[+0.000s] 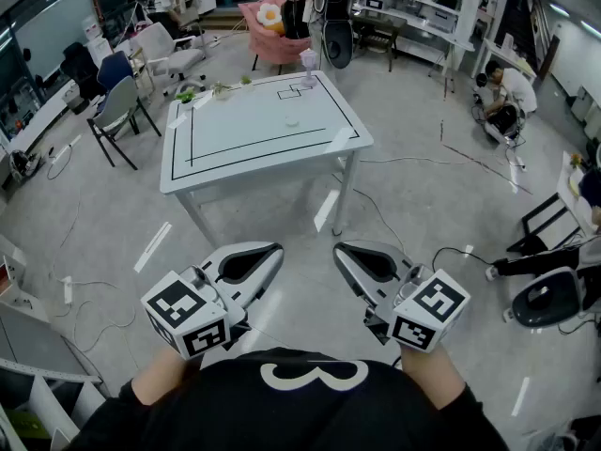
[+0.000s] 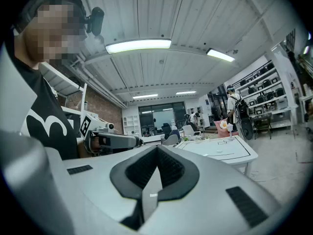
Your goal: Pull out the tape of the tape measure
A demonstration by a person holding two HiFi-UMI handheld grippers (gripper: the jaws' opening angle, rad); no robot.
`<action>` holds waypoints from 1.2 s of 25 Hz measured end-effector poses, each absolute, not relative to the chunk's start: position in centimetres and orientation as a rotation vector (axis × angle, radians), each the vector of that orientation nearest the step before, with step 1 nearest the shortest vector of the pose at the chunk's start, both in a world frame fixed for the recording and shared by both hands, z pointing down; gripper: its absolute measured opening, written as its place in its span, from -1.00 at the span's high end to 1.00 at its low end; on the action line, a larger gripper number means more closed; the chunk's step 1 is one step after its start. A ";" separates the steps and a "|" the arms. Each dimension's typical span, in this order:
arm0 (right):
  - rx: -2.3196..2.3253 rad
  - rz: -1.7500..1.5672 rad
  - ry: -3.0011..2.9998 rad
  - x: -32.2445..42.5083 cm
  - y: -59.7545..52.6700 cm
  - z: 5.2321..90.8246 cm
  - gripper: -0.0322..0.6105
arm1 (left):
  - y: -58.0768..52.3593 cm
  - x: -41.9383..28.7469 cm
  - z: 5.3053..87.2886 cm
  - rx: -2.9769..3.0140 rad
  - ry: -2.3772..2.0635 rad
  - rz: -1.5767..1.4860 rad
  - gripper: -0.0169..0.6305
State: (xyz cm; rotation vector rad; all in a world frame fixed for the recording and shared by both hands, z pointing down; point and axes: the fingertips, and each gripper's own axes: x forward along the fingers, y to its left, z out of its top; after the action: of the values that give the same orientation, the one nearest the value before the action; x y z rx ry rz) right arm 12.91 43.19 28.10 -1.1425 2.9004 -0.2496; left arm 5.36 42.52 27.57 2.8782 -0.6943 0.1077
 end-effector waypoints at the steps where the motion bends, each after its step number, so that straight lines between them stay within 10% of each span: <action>1: -1.147 -0.239 2.903 12.9 43.3 28.1 0.89 | 42.6 5.4 27.6 2.877 -0.696 0.108 0.93; 16: -1.207 -0.188 2.821 14.8 45.6 27.3 0.89 | 45.0 5.6 27.3 2.915 -0.661 0.113 0.92; 30: -1.396 -0.202 2.806 13.9 42.0 29.7 0.04 | 42.1 -0.8 29.2 2.798 -0.783 0.040 0.24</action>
State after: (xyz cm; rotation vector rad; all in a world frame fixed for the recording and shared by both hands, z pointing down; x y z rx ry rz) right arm 13.94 42.04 29.69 -1.3959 2.8058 -0.2019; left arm -0.84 42.06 29.22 2.7981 -0.7828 0.0400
